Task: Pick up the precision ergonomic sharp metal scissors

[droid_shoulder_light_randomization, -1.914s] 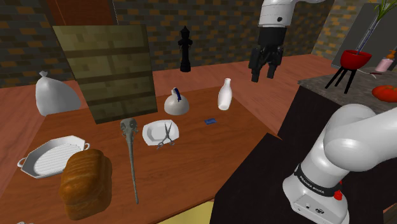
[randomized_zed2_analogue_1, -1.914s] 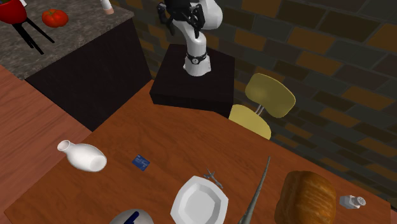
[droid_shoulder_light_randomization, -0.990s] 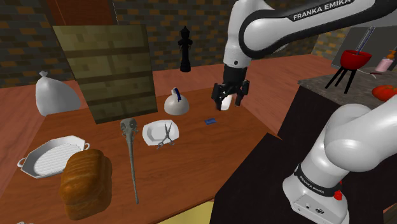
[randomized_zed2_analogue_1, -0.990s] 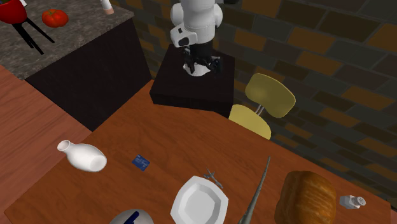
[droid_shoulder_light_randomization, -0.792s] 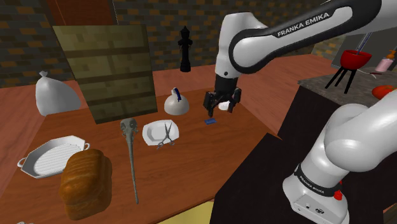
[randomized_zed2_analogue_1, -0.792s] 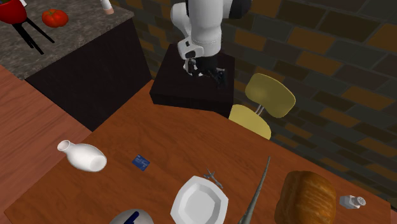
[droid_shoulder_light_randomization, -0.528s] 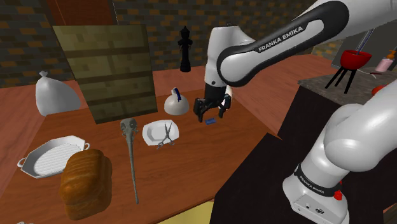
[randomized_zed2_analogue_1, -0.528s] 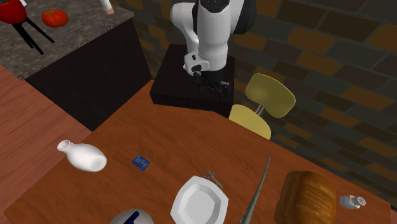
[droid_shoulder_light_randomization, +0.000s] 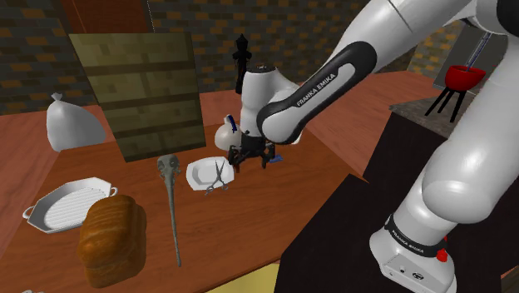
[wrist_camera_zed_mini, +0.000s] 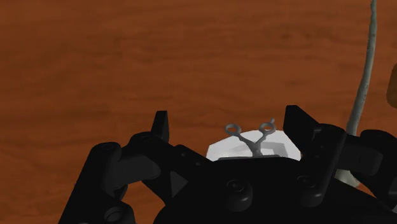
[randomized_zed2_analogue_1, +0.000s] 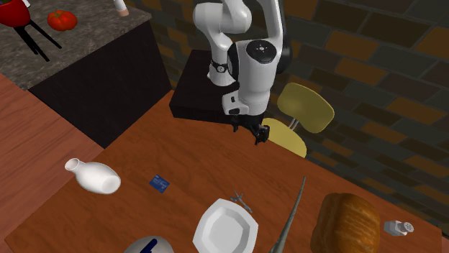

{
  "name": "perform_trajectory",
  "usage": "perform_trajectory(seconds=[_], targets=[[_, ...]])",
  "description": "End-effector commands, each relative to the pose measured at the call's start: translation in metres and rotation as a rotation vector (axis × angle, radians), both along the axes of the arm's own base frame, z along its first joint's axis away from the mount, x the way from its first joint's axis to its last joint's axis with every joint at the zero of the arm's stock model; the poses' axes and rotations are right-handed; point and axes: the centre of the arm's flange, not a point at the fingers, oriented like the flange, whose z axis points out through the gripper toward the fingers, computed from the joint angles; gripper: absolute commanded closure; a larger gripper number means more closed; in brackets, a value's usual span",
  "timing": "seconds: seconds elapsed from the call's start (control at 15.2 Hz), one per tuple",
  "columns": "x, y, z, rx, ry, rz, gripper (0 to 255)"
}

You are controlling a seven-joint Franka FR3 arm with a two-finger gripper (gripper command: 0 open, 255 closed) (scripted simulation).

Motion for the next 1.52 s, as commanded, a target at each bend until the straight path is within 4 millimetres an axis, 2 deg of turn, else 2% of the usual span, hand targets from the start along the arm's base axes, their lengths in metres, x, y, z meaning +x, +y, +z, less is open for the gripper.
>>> perform_trajectory(seconds=[0.0, 0.59, 1.19, 1.45], targets=[[0.016, 0.007, -0.021, -0.006, -0.016, -0.028, 0], [0.092, 0.043, -0.101, -0.044, -0.078, -0.138, 0], [0.175, 0.067, -0.177, -0.081, -0.14, -0.248, 0], [0.179, 0.067, -0.195, -0.082, -0.143, -0.253, 0]])
